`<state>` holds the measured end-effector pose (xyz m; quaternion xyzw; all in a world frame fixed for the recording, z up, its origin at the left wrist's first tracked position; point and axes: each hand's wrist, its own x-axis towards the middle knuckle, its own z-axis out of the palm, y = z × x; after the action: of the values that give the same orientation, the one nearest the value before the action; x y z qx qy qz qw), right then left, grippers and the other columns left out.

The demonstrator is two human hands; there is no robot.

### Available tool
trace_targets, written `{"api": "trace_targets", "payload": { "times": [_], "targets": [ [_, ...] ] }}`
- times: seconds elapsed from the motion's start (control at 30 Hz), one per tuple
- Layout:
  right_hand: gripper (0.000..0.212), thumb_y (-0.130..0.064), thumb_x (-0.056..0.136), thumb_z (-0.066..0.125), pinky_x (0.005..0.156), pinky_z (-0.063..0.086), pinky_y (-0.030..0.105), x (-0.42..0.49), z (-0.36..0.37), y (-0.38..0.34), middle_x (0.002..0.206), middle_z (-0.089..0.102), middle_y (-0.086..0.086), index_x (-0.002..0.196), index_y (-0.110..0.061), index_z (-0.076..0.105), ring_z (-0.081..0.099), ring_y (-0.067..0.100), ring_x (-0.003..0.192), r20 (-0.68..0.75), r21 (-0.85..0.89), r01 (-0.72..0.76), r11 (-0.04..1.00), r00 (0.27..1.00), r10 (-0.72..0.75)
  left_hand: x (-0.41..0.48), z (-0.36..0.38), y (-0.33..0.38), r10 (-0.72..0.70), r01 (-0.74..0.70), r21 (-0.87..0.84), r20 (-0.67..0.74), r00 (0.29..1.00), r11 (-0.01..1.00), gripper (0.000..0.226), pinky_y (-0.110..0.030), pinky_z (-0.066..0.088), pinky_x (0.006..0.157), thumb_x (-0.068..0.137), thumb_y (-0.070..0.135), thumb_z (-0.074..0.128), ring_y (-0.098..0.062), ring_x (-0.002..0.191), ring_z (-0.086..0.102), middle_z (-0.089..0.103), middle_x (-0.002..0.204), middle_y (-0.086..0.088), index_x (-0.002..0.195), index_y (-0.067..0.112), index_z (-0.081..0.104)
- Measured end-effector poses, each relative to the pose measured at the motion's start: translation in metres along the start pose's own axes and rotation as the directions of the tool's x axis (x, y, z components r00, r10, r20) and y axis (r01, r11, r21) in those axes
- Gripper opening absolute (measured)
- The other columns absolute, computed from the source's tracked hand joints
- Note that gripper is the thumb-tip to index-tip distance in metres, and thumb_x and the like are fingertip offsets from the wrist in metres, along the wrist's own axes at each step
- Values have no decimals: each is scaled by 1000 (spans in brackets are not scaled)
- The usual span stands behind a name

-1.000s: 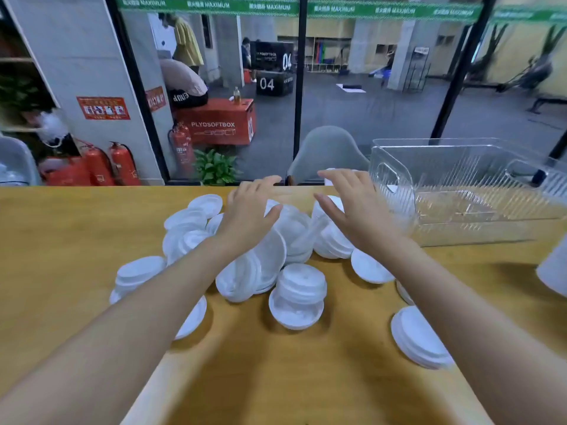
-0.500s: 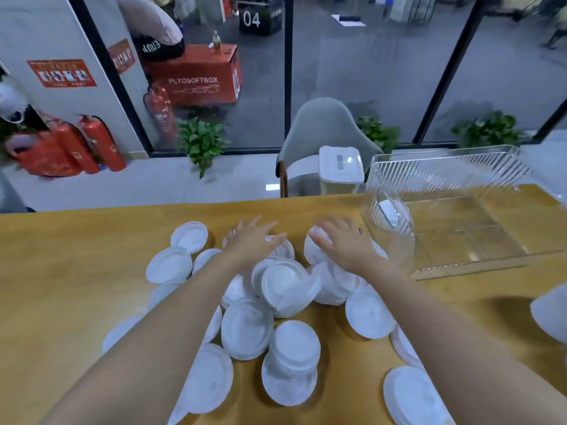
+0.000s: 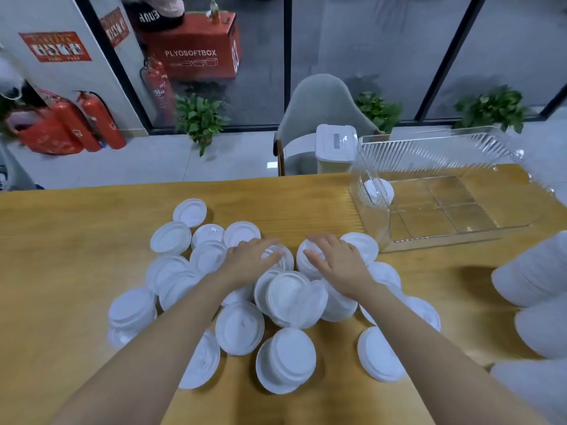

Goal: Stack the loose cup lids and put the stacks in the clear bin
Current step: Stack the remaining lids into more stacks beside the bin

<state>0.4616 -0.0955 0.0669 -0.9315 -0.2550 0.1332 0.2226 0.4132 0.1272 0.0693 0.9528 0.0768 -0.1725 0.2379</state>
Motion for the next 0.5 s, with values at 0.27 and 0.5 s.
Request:
{"api": "trace_targets", "payload": {
  "times": [0.27, 0.5],
  "targets": [
    [89, -77, 87, -9, 109, 26, 34, -100, 17, 4, 145, 46, -9, 138, -37, 52, 43, 16, 131, -12, -1, 67, 998, 998, -67, -90, 31, 21, 85, -91, 54, 92, 992, 994, 73, -43, 24, 111, 83, 75, 17, -22, 133, 41, 51, 143, 4, 144, 41, 39],
    [69, -61, 101, 9, 97, 42, 46, -83, -9, -21, 134, 59, 0, 123, -26, 64, 56, 25, 118, -118, -133, 219, 967, 965, -235, -98, 23, 16, 166, -160, 51, -151, 974, 986, 80, -37, 22, 112, 78, 71, 12, -16, 130, 40, 54, 137, 11, 138, 35, 49]
  ]
}}
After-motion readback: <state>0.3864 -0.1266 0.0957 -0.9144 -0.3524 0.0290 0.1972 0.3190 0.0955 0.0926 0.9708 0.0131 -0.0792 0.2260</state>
